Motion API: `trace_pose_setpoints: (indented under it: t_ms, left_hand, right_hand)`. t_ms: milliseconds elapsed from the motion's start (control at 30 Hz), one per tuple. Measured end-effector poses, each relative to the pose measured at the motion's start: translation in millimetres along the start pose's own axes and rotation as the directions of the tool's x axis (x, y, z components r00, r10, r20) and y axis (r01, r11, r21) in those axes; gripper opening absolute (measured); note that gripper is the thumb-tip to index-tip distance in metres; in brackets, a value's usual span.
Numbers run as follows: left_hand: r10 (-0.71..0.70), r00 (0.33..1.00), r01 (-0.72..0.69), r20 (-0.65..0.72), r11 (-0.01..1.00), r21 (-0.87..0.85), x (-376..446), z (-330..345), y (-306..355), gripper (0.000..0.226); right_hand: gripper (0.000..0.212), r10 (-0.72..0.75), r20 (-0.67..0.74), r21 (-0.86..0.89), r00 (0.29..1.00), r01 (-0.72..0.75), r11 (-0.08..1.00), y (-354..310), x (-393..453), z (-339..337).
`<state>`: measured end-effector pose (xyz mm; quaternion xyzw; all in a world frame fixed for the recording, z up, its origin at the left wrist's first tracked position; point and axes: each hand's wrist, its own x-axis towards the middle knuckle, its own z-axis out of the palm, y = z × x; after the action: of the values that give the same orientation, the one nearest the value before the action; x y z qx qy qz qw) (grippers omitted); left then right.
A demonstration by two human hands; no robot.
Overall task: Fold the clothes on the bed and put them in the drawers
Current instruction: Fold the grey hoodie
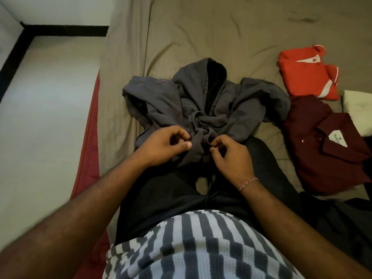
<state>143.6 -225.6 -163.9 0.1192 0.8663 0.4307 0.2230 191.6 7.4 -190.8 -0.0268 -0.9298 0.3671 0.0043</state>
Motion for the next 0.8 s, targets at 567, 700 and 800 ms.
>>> trace_pose_setpoints:
  t_ms: [567,700,800]
  left_hand:
    - [0.149,0.825,-0.134,-0.545,0.989,0.067,-33,7,-3,0.028]
    - [0.160,0.825,-0.115,-0.542,0.986,0.117,-37,2,-9,0.039]
    - [0.138,0.896,-0.061,-0.422,0.979,0.193,-39,6,-20,0.034]
  right_hand:
    - [0.055,0.123,0.303,0.875,0.945,-0.327,0.357,-17,-23,-22]
    - [0.056,0.181,0.301,0.885,0.936,-0.345,0.313,-18,-25,-23]
    - [0.056,0.202,0.319,0.881,0.926,-0.368,0.299,-17,-24,-24]
